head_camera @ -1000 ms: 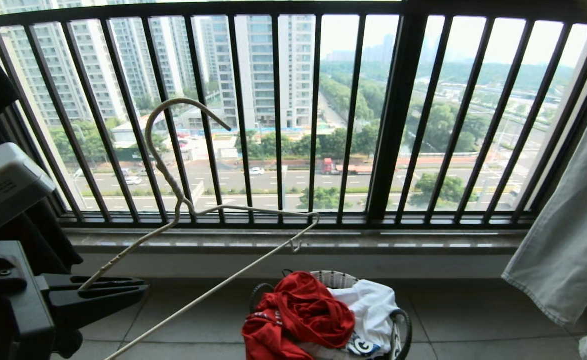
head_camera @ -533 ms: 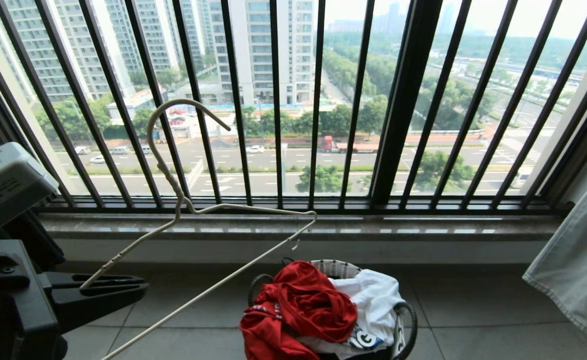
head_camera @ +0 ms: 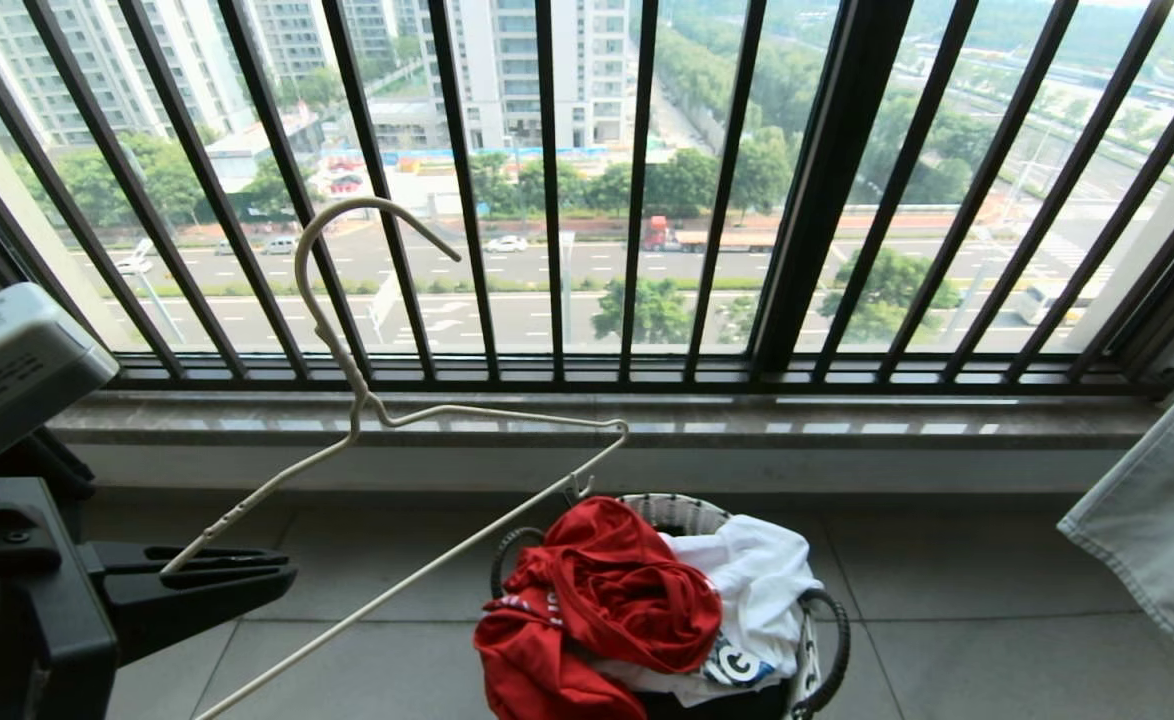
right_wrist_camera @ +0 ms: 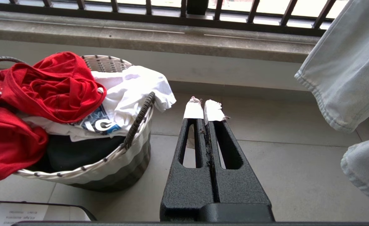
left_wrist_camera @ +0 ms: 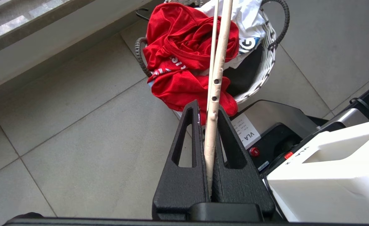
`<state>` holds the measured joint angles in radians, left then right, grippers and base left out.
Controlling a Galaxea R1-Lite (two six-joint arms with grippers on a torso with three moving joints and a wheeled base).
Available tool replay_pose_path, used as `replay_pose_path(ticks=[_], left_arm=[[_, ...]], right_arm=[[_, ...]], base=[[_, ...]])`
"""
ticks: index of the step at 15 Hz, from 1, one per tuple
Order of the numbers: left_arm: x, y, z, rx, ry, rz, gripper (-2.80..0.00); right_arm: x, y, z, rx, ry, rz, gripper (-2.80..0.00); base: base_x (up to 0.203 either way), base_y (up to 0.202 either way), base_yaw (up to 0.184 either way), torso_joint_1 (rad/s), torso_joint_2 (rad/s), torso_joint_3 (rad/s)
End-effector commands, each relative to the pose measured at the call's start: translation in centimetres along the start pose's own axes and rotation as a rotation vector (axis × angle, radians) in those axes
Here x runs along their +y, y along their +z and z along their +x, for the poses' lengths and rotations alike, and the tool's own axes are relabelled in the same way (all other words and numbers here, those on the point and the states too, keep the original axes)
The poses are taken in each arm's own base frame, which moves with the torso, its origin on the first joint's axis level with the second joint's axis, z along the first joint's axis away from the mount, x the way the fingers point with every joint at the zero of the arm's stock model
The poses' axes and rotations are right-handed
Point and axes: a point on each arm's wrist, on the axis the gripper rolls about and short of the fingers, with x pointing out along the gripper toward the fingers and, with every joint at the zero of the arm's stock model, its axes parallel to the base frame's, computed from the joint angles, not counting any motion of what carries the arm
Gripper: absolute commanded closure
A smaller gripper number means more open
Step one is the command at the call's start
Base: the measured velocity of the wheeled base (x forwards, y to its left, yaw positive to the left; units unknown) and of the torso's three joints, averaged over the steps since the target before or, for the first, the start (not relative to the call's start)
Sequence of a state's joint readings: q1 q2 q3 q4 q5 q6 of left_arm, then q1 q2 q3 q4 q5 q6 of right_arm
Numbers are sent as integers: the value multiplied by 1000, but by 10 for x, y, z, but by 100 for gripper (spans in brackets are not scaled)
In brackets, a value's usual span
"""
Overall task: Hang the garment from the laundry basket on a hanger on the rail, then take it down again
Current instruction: Pick up clothes from the basket
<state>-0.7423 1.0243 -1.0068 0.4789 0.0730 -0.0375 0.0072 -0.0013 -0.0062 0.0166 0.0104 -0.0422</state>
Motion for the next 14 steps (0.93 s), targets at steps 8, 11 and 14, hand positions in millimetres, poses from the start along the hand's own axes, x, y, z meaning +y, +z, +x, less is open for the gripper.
replay_pose_path(ticks=[8,11,14], left_arm=[[0,0,-1,-2,0,-1,0],[0,-1,-1,-1,1,-1,0],[0,-1,-4,-11,0,0,0]], right_arm=[[0,0,0,2,1,-1,0],[0,0,0,2,1,-1,0],[0,0,0,2,1,-1,0]], base=[[0,0,0,3,3,-198],[0,0,0,3,4,-203],[0,0,0,5,1,-200]])
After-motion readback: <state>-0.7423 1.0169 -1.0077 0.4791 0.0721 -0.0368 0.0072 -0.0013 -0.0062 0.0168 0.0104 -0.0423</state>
